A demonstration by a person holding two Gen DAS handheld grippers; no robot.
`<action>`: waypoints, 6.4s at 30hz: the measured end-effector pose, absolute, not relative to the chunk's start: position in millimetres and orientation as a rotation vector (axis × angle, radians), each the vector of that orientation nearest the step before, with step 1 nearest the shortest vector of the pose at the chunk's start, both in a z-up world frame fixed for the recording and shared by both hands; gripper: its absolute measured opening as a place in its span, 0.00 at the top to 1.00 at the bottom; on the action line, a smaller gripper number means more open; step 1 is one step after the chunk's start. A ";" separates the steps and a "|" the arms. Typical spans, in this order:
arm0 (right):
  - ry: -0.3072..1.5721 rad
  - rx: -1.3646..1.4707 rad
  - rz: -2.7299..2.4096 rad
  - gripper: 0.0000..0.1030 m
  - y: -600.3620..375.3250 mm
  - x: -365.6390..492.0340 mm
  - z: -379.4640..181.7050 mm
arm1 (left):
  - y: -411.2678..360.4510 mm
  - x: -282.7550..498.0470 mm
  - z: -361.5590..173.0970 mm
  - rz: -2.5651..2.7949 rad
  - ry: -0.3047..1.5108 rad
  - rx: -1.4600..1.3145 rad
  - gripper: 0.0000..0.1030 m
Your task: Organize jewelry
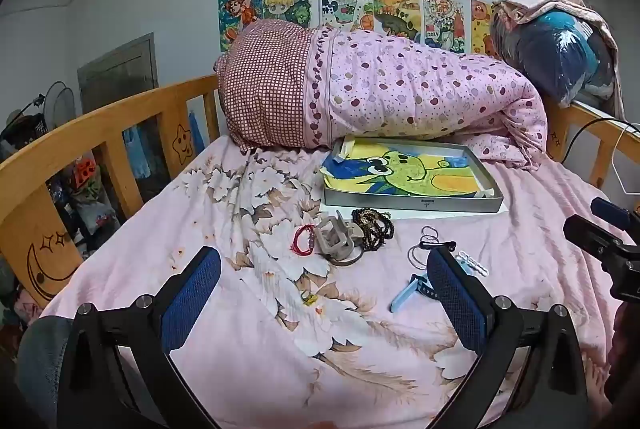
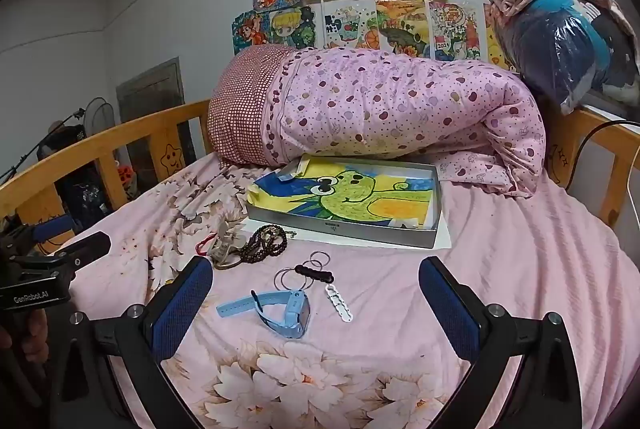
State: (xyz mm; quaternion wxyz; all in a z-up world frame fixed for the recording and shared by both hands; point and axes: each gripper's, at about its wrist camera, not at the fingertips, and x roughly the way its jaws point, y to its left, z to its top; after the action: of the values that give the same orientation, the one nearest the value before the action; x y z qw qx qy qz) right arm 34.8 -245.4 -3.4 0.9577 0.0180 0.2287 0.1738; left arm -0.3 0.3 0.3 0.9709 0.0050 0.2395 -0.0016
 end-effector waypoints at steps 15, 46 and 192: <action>0.477 0.041 0.352 0.00 -246.1 35.8 -5.4 | -4.8 -5.3 0.4 0.002 0.491 0.035 0.02; 0.480 0.040 0.351 0.00 -247.6 36.6 -6.2 | -9.3 -2.6 -0.5 0.002 0.491 0.040 0.02; 0.818 0.071 0.409 0.68 -162.3 294.4 -44.1 | 45.8 276.9 -33.6 -0.428 0.645 -0.380 0.84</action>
State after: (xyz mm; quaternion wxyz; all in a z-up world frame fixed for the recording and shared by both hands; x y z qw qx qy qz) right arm 294.4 -162.3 -44.1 0.8967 0.0341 0.3948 0.1973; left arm 276.9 45.8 -33.6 0.9085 -0.1840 0.3125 -0.2076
